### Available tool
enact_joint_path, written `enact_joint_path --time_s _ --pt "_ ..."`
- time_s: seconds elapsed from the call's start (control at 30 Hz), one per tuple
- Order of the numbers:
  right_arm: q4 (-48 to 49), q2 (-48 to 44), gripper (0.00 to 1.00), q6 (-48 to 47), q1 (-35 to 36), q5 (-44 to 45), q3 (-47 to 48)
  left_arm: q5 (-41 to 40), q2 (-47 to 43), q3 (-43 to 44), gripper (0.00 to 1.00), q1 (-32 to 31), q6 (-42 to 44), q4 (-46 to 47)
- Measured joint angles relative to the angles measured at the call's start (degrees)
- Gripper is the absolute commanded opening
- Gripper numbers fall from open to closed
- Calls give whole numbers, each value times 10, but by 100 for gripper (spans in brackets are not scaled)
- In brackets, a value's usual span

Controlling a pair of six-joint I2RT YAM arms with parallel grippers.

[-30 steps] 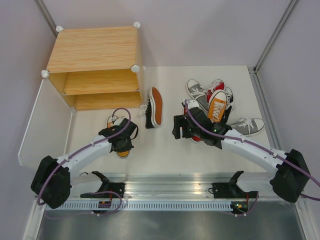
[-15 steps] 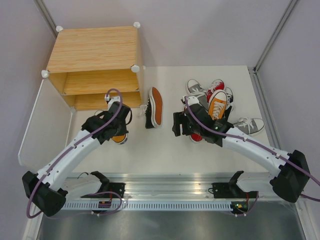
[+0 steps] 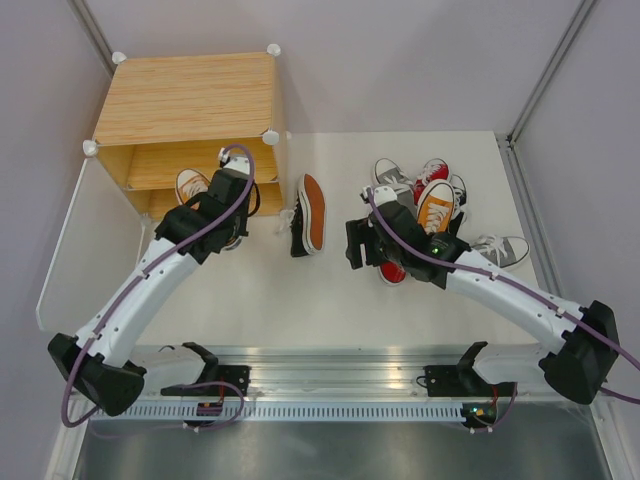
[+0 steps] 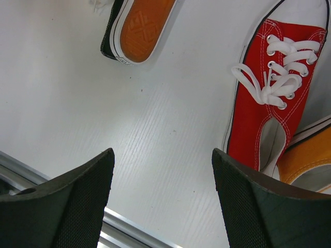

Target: Place and organize the shoes in the shoe cabinet

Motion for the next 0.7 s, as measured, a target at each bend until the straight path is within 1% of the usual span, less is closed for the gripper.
enact_joint_path --time_s 0.1,0.17,0.3,0.43,0.7 --pt "-5 1 80 -7 0 0 12 23 16 0 2 40 59 40" --pt "-6 1 80 -9 0 0 16 51 25 0 2 81 104 75" --pt "-10 2 80 -13 0 0 16 91 34 -1 2 142 183 132" --pt "-11 7 80 -16 0 0 16 127 49 -2 2 181 256 169" --pt "-13 17 80 -17 0 -2 17 210 69 -15 2 267 365 228"
